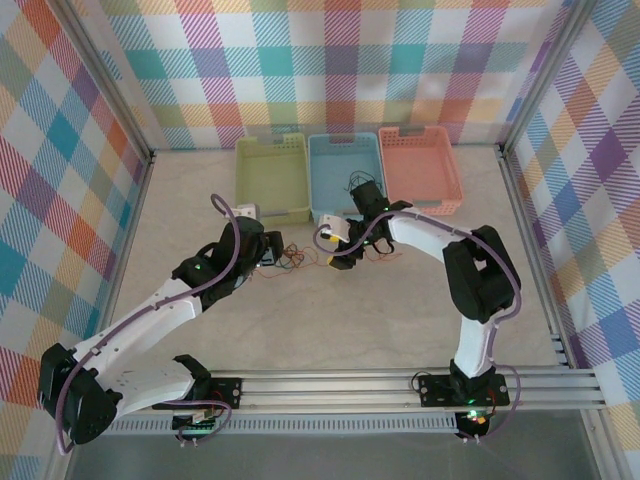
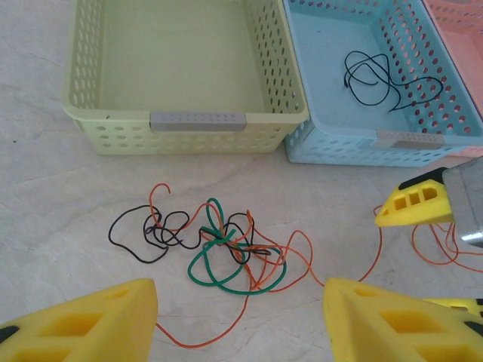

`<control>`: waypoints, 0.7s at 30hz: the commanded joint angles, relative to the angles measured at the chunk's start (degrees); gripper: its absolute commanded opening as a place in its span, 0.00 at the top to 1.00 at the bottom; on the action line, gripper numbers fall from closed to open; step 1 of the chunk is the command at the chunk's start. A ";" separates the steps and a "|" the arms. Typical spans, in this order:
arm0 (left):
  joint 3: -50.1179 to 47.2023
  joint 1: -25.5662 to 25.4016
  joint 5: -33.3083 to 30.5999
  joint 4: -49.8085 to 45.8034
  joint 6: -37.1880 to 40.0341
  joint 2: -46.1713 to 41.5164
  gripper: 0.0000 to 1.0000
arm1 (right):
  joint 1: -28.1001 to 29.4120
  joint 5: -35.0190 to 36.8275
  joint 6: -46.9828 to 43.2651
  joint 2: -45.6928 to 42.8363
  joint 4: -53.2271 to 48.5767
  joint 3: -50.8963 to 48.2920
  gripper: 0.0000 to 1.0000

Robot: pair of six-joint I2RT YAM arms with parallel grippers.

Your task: Untangle the cables

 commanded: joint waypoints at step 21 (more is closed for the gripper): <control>-0.55 0.48 -2.26 -0.32 0.01 -0.58 0.39 | 2.65 4.55 -15.11 16.80 -19.75 17.29 0.42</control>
